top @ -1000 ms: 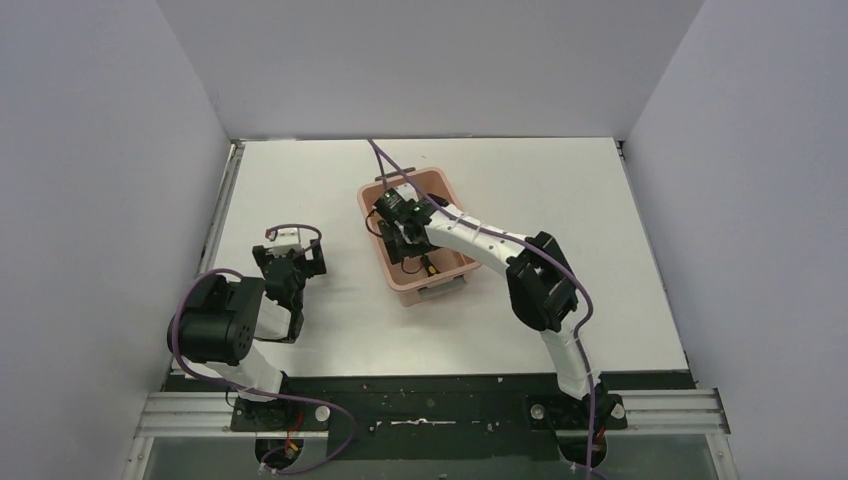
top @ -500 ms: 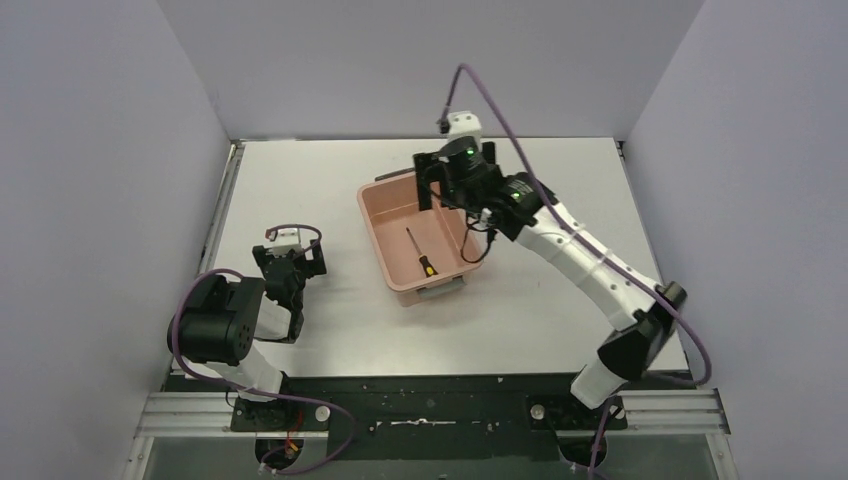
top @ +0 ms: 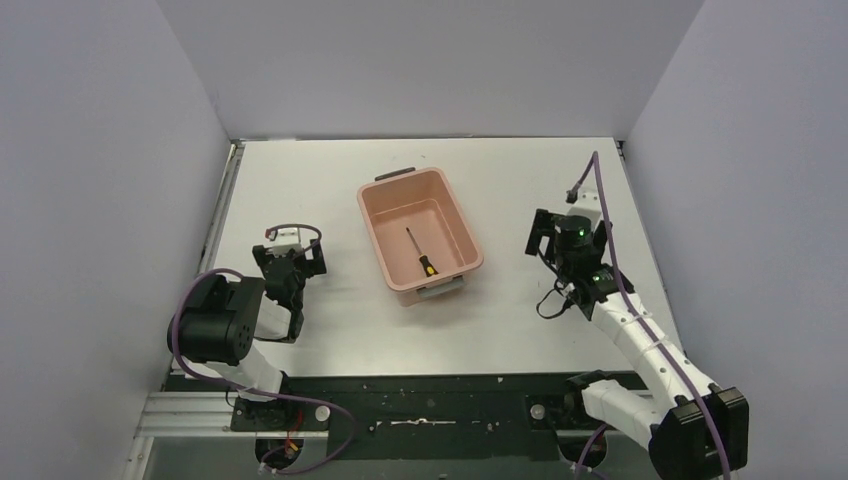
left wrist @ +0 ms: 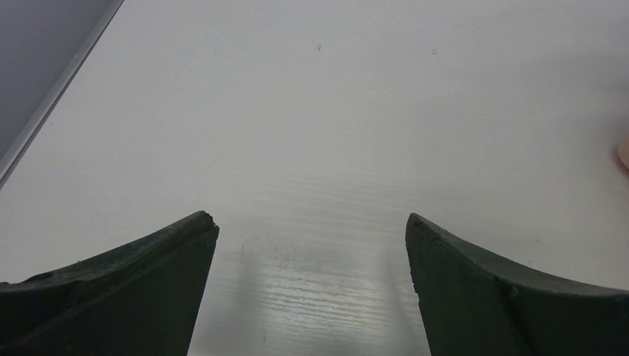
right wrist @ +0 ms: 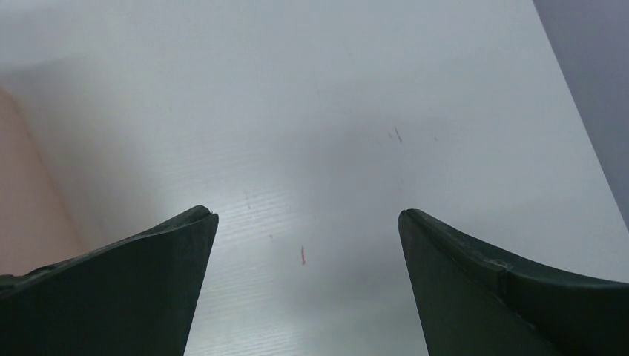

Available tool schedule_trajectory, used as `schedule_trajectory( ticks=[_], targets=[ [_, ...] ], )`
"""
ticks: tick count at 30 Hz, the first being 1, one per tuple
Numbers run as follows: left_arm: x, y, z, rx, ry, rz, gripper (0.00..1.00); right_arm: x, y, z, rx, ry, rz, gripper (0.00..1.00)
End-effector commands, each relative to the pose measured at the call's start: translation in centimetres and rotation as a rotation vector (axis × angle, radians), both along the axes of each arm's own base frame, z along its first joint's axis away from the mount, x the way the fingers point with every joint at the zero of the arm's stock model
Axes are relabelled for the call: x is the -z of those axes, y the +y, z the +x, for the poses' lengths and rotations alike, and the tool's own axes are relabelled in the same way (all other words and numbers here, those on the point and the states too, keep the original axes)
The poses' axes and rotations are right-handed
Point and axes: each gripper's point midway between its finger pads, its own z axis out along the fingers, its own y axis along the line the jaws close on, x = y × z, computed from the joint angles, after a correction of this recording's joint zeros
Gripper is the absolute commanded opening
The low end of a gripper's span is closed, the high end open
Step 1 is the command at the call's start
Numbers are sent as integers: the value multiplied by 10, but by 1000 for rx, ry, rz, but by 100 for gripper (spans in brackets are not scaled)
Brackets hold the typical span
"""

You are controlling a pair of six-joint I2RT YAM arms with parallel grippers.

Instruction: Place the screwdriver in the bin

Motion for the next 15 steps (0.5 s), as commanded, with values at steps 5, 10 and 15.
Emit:
schedule_trajectory(
  ticks=[5, 10, 15],
  targets=[
    [-21, 0, 10, 10, -67, -2, 97, 29, -16, -2, 66, -171, 17, 100],
    [-20, -1, 10, 11, -67, -3, 97, 47, -12, -5, 36, -145, 24, 100],
    [-20, -1, 11, 12, -64, -2, 97, 47, -8, -4, 15, -146, 29, 100]
  ],
)
